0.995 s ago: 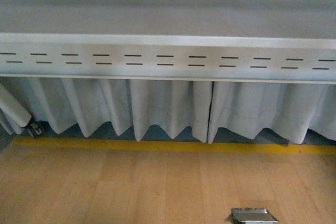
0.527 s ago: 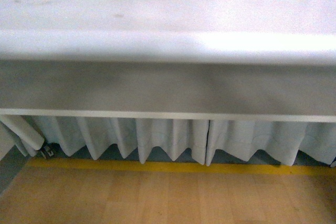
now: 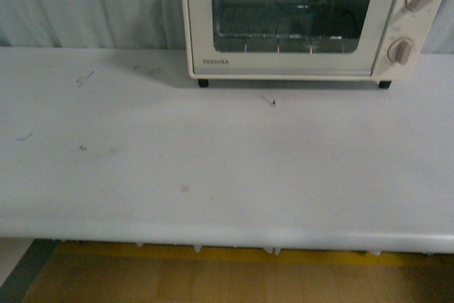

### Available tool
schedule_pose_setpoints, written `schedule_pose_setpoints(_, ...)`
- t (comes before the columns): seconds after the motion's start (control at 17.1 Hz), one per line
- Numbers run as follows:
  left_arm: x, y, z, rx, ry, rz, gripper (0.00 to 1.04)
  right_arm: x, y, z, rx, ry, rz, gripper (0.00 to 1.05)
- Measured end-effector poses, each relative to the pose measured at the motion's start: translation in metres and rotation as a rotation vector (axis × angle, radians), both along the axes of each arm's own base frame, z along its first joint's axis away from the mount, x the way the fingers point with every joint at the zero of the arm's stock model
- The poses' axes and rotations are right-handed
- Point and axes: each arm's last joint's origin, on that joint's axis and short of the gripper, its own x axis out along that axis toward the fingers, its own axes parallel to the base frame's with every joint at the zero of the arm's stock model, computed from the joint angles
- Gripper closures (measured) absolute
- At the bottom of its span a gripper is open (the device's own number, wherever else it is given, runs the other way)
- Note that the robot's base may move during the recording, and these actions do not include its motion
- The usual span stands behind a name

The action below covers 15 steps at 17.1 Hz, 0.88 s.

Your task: Open oven

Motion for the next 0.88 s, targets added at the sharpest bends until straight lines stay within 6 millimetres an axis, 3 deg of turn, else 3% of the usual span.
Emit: schedule_pose_setpoints(0.88, 0.0, 0.0, 0.0, 0.001, 0.0, 0.0, 0.07, 0.0, 0.0, 0.0, 0.001, 0.0, -0.001, 0.06)
